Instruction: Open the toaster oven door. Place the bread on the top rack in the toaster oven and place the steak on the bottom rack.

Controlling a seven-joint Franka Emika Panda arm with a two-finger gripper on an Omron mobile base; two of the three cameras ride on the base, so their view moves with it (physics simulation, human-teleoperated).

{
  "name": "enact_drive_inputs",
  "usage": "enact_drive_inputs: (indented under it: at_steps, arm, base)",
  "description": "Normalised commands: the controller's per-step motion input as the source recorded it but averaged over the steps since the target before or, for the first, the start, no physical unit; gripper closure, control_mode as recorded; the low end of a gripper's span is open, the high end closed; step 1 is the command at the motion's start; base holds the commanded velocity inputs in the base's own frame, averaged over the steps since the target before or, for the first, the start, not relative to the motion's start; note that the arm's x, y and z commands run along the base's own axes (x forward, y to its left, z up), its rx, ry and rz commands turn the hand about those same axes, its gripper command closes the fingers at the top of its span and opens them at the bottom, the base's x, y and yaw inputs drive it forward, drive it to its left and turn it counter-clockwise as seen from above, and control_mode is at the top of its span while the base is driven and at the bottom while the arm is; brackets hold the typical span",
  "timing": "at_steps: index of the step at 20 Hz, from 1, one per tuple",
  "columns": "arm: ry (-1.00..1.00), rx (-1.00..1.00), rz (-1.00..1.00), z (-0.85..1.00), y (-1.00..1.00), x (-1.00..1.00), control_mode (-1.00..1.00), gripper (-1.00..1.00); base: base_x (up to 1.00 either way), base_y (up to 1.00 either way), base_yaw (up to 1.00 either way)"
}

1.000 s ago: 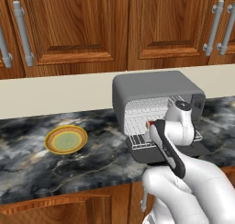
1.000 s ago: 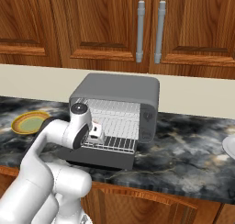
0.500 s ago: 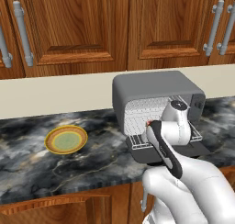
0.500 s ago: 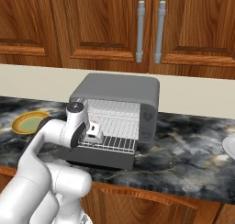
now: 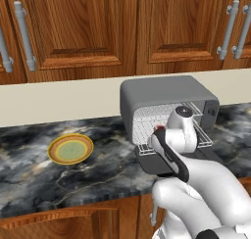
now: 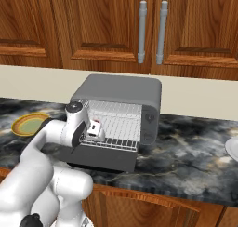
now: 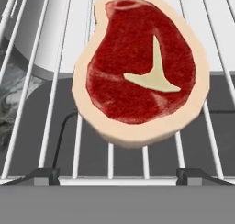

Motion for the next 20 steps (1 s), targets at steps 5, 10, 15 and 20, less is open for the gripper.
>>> enact_drive_inputs:
  at_steps: [5, 10, 15, 20]
  arm:
    - [-0.18, 0.0, -0.05, -0.94, 0.12, 0.0, -1.0, -1.0]
    - [-0.22, 0.0, -0.04, -0.94, 0.09, -0.01, -1.0, -1.0]
    - [-0.21, 0.0, -0.01, -0.94, 0.07, -0.13, -1.0, -1.0]
    - [-0.23, 0.0, 0.0, -0.84, 0.03, -0.16, -1.0, -1.0]
  base:
    - [0.0, 0.0, 0.0]
    - [0.0, 0.0, 0.0]
    - [0.0, 0.0, 0.0]
    - [0.0, 0.0, 0.0]
